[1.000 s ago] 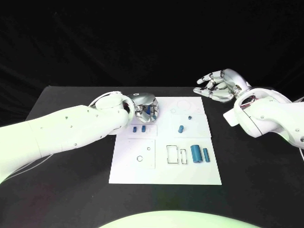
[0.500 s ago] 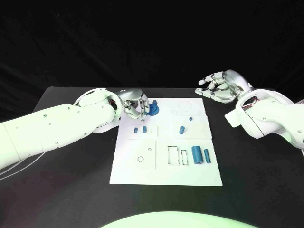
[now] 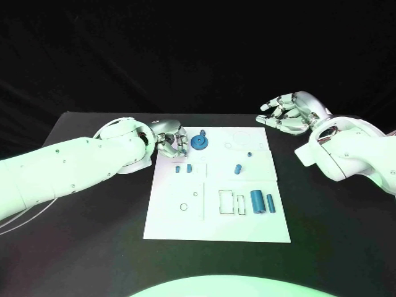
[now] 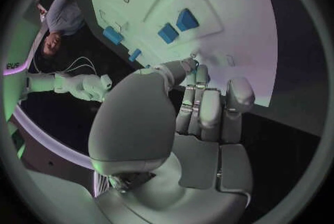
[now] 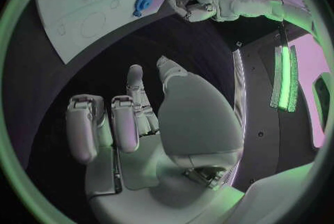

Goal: Assemble the parts on the task board

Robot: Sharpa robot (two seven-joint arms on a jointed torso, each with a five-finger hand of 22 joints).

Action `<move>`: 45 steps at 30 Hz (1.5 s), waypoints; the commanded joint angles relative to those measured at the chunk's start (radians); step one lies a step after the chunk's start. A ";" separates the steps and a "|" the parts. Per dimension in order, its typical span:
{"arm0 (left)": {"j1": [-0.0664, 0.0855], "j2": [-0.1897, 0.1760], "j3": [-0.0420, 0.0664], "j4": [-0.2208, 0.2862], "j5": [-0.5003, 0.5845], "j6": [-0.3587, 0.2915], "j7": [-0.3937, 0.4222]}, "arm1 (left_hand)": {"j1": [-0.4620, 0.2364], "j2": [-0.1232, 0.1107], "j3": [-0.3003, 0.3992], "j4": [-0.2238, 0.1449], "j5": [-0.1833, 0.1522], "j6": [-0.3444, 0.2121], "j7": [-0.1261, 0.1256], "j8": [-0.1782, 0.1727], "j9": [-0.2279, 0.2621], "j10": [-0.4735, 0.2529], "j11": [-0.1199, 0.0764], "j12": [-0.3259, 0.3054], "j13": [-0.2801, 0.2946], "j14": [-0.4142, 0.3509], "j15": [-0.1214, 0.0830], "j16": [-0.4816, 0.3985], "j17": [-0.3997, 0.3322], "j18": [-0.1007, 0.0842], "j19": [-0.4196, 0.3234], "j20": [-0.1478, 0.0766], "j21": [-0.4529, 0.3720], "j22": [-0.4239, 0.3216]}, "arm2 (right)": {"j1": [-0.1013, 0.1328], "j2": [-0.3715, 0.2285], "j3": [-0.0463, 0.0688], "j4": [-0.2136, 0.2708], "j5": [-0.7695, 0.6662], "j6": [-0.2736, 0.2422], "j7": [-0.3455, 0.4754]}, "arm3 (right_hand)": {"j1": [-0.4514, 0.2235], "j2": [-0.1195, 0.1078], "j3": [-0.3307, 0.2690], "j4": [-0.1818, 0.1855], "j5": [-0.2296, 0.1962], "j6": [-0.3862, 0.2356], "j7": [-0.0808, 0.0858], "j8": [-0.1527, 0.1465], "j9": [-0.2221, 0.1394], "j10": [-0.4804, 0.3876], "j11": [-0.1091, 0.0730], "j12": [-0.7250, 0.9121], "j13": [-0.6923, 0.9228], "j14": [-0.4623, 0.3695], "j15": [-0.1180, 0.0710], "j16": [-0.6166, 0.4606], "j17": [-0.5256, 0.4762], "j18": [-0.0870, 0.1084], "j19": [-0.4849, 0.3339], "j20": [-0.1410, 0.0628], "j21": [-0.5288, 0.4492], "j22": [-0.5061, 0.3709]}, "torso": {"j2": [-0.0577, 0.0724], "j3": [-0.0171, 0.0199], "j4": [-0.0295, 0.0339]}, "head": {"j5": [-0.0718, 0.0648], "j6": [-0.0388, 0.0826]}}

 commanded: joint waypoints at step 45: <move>-0.002 -0.005 -0.008 0.004 0.016 -0.013 0.014 | -0.011 0.002 -0.002 -0.009 0.004 0.012 -0.001 -0.005 0.002 0.016 -0.002 -0.013 -0.003 0.003 0.001 0.005 0.000 -0.015 0.002 0.000 0.004 0.002 | -0.002 0.000 0.000 0.000 -0.006 0.010 0.011 | -0.008 -0.001 0.007 0.001 0.005 0.004 -0.001 0.005 -0.002 0.001 -0.006 -0.007 -0.005 0.052 -0.008 -0.007 0.044 0.012 0.057 -0.010 -0.007 0.193 | 0.001 0.0003 0.0000 | -0.003 -0.006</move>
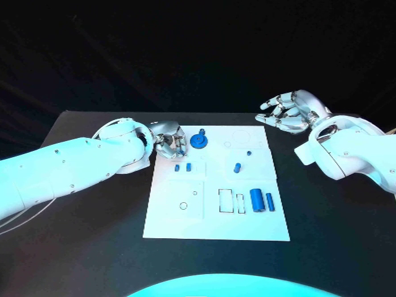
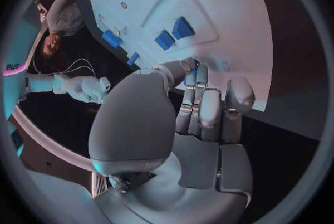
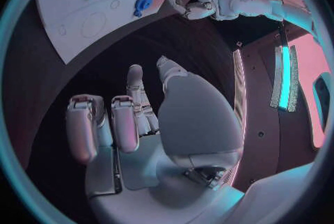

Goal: Assemble the parts on the task board

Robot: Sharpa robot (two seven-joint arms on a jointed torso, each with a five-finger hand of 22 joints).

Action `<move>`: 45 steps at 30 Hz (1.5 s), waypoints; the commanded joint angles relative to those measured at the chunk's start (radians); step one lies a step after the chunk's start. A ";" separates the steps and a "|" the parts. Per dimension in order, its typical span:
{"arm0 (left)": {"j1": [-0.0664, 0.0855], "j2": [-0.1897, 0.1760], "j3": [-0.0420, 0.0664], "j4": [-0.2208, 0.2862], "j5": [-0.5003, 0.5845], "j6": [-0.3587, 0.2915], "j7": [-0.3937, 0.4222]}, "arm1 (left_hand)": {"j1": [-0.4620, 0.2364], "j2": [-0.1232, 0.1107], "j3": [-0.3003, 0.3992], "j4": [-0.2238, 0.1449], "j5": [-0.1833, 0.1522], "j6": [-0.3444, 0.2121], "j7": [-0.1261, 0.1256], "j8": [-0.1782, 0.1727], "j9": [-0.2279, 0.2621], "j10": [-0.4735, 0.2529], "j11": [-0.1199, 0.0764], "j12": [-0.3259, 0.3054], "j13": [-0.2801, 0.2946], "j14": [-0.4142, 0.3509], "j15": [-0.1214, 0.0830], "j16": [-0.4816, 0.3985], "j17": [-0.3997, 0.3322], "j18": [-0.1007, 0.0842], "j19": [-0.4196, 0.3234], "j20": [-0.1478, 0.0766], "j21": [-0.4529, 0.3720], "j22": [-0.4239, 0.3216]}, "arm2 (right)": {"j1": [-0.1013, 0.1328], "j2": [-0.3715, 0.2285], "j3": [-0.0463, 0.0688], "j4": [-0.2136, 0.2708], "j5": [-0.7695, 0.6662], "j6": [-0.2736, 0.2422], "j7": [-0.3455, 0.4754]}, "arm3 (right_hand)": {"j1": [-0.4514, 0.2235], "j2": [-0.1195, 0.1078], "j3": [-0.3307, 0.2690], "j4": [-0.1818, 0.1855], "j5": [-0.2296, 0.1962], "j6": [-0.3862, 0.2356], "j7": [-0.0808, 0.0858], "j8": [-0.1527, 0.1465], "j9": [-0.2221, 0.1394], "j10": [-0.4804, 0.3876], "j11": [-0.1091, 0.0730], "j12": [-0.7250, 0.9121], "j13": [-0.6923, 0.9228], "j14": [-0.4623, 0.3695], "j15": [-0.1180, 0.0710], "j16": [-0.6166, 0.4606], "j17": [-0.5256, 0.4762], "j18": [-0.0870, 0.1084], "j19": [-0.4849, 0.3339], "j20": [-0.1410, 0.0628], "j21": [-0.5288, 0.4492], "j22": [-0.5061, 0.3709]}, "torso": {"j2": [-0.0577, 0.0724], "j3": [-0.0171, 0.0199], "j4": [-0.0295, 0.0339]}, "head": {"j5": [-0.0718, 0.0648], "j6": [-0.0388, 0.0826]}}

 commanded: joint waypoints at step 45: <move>-0.001 0.018 0.003 -0.009 0.039 0.010 0.026 | -0.006 -0.001 0.001 -0.010 0.006 0.007 0.001 -0.003 0.001 0.009 0.003 -0.012 -0.002 0.004 0.002 0.006 0.002 -0.017 0.005 0.000 0.007 0.004 | -0.005 0.001 0.000 0.001 -0.006 0.012 0.012 | -0.009 -0.001 0.008 0.001 0.005 0.005 -0.002 0.006 -0.002 0.000 -0.008 -0.004 -0.004 0.052 -0.008 -0.007 0.044 0.012 0.057 -0.011 -0.006 0.194 | 0.000 0.0007 0.0007 | -0.005 -0.012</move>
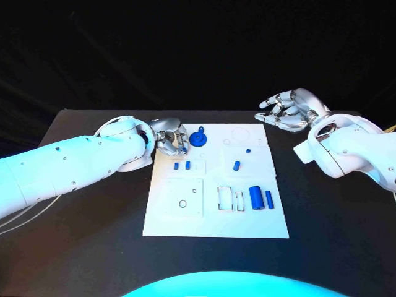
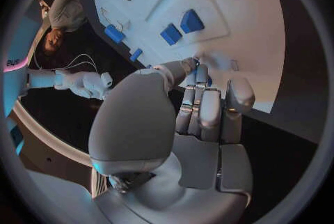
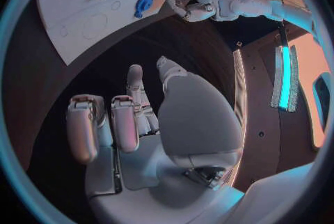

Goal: Assemble the parts on the task board

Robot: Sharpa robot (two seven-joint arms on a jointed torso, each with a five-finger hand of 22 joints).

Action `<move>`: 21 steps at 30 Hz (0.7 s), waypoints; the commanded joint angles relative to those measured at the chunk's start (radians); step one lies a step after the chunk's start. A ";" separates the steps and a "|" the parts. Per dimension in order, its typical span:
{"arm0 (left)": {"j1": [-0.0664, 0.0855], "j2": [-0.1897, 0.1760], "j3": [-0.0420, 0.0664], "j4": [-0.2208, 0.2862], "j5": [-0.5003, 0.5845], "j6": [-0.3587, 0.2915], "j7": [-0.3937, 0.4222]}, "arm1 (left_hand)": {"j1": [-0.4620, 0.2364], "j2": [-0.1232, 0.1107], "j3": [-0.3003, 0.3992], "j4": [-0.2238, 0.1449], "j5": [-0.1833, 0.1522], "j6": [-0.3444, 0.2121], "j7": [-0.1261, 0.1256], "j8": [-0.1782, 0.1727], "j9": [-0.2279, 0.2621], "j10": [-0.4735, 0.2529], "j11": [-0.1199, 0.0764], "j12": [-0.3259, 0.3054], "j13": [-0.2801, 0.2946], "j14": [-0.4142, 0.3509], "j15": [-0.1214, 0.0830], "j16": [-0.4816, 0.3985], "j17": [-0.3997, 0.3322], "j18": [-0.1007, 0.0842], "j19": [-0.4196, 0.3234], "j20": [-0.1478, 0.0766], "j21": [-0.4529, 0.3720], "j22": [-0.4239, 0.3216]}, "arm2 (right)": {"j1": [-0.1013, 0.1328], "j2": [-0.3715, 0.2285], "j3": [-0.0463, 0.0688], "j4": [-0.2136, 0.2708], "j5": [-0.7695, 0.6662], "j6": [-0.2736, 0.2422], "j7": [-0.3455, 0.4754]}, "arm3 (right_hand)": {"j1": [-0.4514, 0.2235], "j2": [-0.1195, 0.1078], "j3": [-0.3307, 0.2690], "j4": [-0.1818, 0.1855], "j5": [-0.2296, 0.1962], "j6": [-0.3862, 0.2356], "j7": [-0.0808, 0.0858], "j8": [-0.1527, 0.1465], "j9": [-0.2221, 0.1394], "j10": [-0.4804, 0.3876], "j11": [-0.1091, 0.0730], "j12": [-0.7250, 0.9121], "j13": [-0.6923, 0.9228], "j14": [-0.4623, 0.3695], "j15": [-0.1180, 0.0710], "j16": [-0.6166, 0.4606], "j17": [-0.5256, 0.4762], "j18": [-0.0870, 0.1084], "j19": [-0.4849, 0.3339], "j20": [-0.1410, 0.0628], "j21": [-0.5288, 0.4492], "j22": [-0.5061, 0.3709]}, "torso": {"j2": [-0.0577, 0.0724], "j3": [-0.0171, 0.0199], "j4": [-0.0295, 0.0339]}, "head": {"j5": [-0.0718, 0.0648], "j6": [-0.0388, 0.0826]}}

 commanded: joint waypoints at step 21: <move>-0.003 0.010 -0.001 -0.014 0.007 0.046 0.009 | -0.008 -0.001 -0.002 -0.007 0.005 0.009 0.002 0.004 0.001 0.007 0.000 -0.006 -0.002 0.004 0.002 0.002 -0.003 -0.017 0.005 0.000 0.003 0.001 | 0.000 -0.001 0.000 0.004 -0.006 0.010 0.012 | -0.009 -0.001 0.005 -0.002 0.005 0.006 0.000 0.006 -0.001 0.000 -0.009 -0.004 -0.001 0.052 -0.008 -0.003 0.044 0.012 0.057 -0.003 -0.006 0.193 | -0.001 -0.0007 0.0004 | 0.000 -0.006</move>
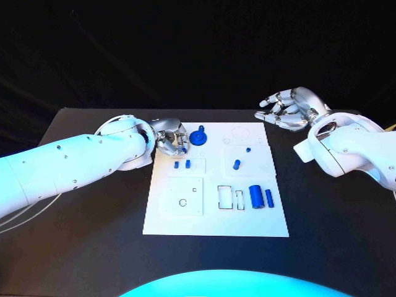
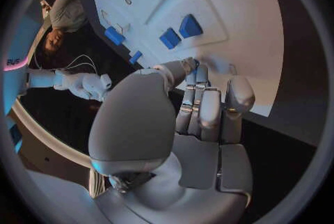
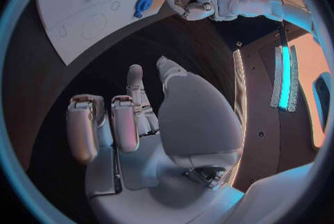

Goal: Assemble the parts on the task board

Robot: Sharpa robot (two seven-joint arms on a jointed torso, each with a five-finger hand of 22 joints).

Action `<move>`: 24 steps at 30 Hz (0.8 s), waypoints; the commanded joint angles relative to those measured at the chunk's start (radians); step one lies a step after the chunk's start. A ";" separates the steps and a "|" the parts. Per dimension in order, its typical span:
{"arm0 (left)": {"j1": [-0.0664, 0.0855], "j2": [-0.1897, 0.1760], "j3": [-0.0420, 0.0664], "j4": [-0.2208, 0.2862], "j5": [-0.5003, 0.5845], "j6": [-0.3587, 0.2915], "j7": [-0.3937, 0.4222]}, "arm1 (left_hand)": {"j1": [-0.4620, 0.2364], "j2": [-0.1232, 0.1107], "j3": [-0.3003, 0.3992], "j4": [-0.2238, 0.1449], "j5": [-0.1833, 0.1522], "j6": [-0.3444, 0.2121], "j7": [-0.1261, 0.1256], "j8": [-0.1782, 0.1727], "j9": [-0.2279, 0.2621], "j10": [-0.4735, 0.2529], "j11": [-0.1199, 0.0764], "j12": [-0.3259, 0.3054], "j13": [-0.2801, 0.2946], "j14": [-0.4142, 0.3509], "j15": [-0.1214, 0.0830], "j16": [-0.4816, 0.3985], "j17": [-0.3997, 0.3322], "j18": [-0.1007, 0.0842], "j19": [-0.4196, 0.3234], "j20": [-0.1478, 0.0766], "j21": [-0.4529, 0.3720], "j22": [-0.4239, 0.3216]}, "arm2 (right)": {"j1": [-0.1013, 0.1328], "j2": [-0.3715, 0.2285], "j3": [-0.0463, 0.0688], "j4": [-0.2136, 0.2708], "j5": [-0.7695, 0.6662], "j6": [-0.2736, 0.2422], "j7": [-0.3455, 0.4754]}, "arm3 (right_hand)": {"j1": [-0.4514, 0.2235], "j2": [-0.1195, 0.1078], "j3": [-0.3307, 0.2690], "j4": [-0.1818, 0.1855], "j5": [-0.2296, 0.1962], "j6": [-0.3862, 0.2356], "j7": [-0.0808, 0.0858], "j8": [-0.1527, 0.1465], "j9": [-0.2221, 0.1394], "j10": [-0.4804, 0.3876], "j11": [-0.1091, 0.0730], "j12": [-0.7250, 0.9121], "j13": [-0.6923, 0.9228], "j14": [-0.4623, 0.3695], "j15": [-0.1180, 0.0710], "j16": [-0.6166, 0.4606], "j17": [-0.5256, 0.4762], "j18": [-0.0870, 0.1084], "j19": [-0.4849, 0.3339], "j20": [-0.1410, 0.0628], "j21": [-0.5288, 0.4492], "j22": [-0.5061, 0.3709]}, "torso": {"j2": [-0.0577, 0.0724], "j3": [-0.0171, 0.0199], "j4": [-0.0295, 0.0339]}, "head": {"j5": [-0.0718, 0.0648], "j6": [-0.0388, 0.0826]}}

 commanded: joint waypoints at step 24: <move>-0.006 0.014 -0.006 -0.016 0.011 0.014 0.018 | -0.009 0.002 -0.001 -0.006 0.004 0.013 -0.003 0.002 0.002 0.015 -0.002 -0.011 -0.001 0.005 0.001 0.003 0.001 -0.017 0.006 0.001 0.004 0.003 | 0.000 0.000 0.000 0.002 -0.006 0.010 0.012 | -0.011 -0.002 0.007 -0.002 0.005 0.006 0.000 0.009 -0.002 0.004 -0.008 -0.007 -0.007 0.053 -0.008 -0.003 0.045 0.012 0.057 -0.004 -0.007 0.193 | 0.000 0.0000 -0.0007 | -0.001 -0.001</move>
